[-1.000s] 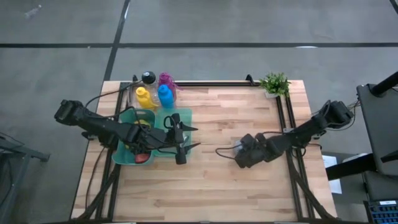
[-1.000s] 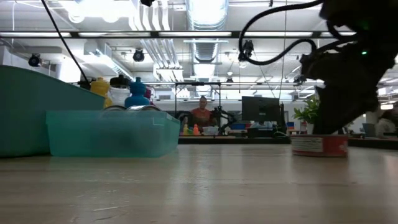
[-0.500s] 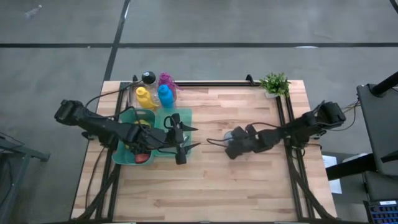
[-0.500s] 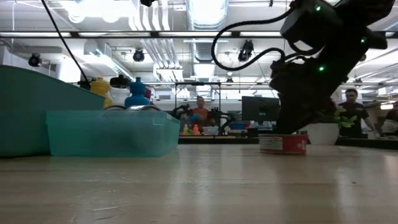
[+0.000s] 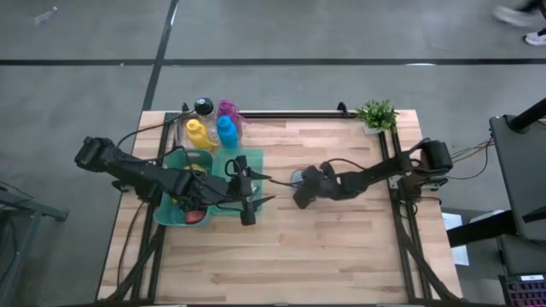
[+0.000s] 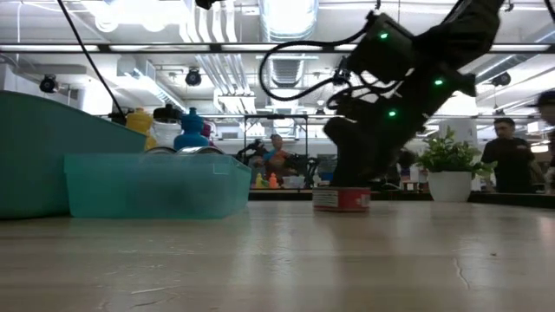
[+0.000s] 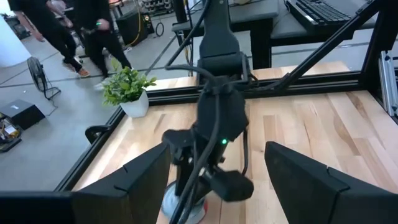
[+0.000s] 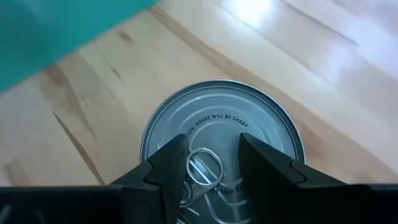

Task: Pick & Place Food Item
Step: Put the red tuna can into the light green bin

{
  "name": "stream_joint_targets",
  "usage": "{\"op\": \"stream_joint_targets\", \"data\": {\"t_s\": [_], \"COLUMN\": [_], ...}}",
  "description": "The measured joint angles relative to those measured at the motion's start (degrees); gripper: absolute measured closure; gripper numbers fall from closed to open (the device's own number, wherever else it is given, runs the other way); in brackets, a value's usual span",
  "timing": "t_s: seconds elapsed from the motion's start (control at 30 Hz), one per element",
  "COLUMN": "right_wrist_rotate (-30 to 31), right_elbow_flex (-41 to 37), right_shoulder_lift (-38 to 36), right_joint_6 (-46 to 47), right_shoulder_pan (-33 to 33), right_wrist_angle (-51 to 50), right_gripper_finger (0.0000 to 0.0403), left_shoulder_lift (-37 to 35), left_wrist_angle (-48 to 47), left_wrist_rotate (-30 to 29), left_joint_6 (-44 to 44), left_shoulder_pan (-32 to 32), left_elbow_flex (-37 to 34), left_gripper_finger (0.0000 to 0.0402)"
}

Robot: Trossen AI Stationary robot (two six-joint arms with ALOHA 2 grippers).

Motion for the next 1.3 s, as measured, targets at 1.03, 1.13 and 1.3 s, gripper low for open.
{"op": "stream_joint_targets", "data": {"t_s": [1.03, 1.13, 1.3], "right_wrist_rotate": [-2.06, -3.02, -9.16], "right_elbow_flex": [22.63, 22.89, 21.42], "right_shoulder_lift": [13.2, 12.15, 9.73], "right_joint_6": [-16.91, -16.92, -16.73], "right_shoulder_pan": [-8.52, -8.17, -7.91], "right_wrist_angle": [-12.08, -14.51, -15.13], "right_gripper_finger": [0.0256, 0.0256, 0.0256], "left_shoulder_lift": [0.04, 0.04, 0.04], "left_wrist_angle": [-1.49, -1.49, -1.51], "left_wrist_rotate": [0.02, 0.02, 0.02], "left_joint_6": [-1.57, -1.6, -2.02], "left_shoulder_pan": [0.0, 0.0, 0.0], "left_elbow_flex": [0.0, 0.0, 0.0], "left_gripper_finger": [0.0136, 0.0136, 0.0136]}}
